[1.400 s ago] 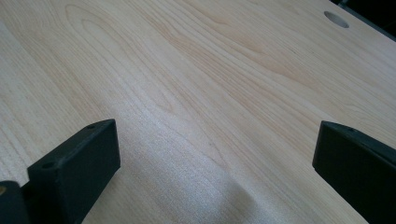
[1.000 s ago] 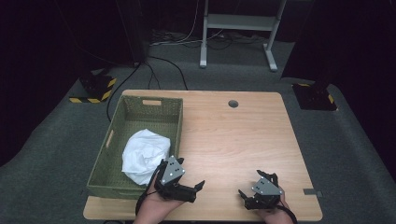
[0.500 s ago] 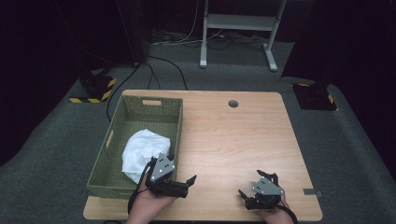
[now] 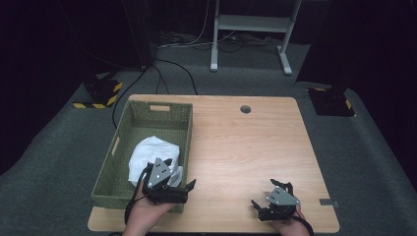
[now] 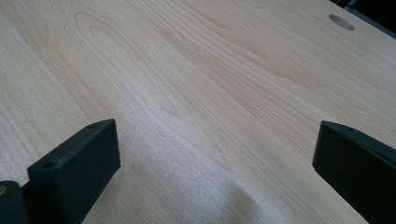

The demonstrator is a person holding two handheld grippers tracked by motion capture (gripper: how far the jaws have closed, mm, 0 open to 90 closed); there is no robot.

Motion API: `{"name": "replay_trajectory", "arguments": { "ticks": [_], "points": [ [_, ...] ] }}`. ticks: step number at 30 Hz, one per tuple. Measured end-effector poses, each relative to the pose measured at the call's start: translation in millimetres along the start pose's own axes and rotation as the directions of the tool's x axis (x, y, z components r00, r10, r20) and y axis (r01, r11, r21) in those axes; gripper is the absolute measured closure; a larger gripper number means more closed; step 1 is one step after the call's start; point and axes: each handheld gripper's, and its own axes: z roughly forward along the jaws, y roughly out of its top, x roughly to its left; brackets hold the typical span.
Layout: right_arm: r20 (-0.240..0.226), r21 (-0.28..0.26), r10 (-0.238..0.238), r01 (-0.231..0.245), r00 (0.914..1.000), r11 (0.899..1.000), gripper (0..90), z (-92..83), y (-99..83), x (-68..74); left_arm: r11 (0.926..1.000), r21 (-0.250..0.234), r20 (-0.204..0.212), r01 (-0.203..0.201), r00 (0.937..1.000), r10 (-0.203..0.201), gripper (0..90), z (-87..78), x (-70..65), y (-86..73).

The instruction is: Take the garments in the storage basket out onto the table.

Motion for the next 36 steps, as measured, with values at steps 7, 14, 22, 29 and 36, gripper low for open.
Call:
{"name": "replay_trajectory", "arguments": {
  "ticks": [7, 14, 22, 29, 36],
  "points": [
    [-0.002, -0.001, 0.0, 0.0, 1.0, 1.0, 0.2, -0.1, 0.0, -0.1, 0.9999, 0.001, -0.016, 0.014, 0.9998, -0.014, 1.4, -3.0, 6.4, 1.9],
    [-0.01, 0.003, -0.007, 0.007, 0.9999, 1.0, 0.2, 0.4, 0.2, 0.1, 0.9997, -0.005, -0.023, 0.024, 0.9994, -0.024, 1.3, -1.5, 10.9, 6.8],
    [-0.011, 0.005, -0.009, 0.01, 0.9999, 1.0, 0.2, 1.0, 0.4, 0.5, 0.9998, 0.004, -0.037, 0.019, 0.9991, -0.018, 1.2, 3.5, 21.6, 8.4],
    [-0.023, 0.003, 0.002, -0.001, 0.9997, 1.0, 0.2, 0.8, 0.3, -0.9, 0.9993, 0.0, -0.059, 0.036, 0.9976, -0.036, 0.9, 6.3, 32.5, 9.1],
    [-0.031, -0.006, 0.013, -0.013, 0.9994, 1.0, 0.2, -0.2, -0.3, -2.4, 0.9989, -0.002, -0.084, 0.047, 0.9954, -0.047, 0.9, 7.6, 43.3, 7.6]
  ]
}}
